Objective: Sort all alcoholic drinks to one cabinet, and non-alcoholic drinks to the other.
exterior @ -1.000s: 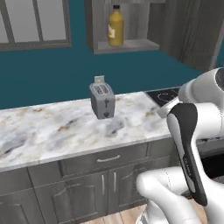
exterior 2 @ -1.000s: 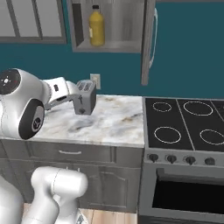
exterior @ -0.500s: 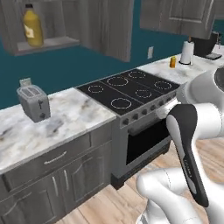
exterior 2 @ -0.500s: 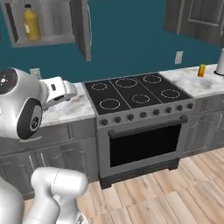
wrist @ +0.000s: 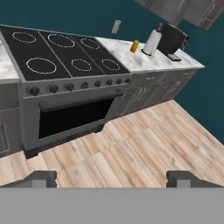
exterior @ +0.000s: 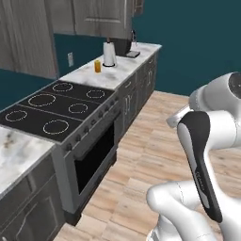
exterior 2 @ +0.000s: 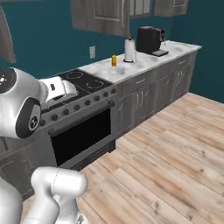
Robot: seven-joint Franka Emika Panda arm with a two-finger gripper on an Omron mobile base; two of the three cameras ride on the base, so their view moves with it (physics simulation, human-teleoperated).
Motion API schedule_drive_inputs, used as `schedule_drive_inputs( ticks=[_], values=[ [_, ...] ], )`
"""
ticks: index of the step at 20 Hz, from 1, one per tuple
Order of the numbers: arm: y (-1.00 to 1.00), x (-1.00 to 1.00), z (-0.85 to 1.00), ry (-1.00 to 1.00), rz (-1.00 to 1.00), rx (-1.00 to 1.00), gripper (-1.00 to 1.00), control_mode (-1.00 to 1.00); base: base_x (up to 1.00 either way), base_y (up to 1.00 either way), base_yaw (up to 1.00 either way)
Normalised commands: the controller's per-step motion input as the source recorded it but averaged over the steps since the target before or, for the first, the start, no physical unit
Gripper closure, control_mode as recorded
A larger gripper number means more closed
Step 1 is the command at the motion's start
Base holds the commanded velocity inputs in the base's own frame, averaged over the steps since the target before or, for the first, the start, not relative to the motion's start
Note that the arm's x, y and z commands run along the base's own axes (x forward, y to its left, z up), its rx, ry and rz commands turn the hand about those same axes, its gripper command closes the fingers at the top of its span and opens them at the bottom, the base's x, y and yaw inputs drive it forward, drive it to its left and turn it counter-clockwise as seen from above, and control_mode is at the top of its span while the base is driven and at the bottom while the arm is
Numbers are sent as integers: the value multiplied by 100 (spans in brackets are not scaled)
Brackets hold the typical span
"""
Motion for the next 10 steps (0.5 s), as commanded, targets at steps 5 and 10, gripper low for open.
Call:
schedule_drive_inputs(
  ticks=[5,10],
  values=[
    [0,0,0,0,0,0,-100,100,32,-63,-60],
    [0,0,0,0,0,0,-100,100,84,-54,-44]
  ],
)
